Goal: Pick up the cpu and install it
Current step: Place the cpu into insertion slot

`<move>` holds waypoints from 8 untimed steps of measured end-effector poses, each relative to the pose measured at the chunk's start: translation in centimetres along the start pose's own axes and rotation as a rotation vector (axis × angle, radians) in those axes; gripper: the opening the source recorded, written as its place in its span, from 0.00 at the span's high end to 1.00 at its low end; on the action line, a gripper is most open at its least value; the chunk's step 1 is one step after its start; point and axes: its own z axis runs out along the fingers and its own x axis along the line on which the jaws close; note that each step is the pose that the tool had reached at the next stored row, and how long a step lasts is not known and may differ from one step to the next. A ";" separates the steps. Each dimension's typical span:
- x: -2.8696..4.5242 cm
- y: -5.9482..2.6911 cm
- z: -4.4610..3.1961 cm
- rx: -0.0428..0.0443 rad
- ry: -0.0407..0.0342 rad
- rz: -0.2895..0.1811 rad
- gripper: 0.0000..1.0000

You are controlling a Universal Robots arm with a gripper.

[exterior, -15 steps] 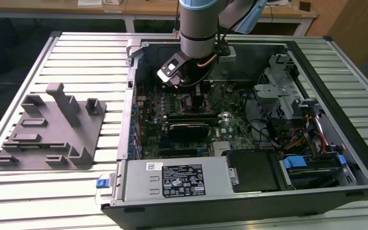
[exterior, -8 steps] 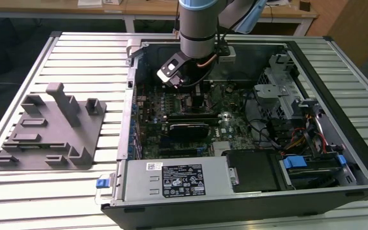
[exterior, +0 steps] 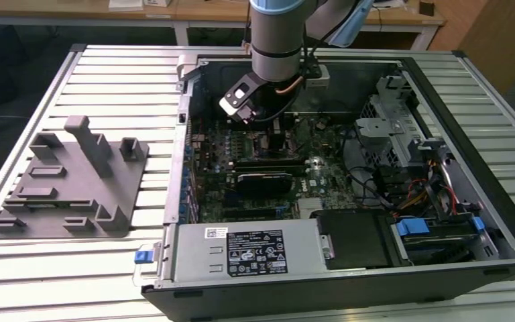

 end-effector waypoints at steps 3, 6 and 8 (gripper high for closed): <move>0.01 0.00 0.01 -0.0002 0.0004 0.000 0.45; 0.00 -0.01 0.00 -0.0001 0.0001 0.000 0.38; 0.00 -0.01 0.00 0.0000 0.0000 0.000 0.38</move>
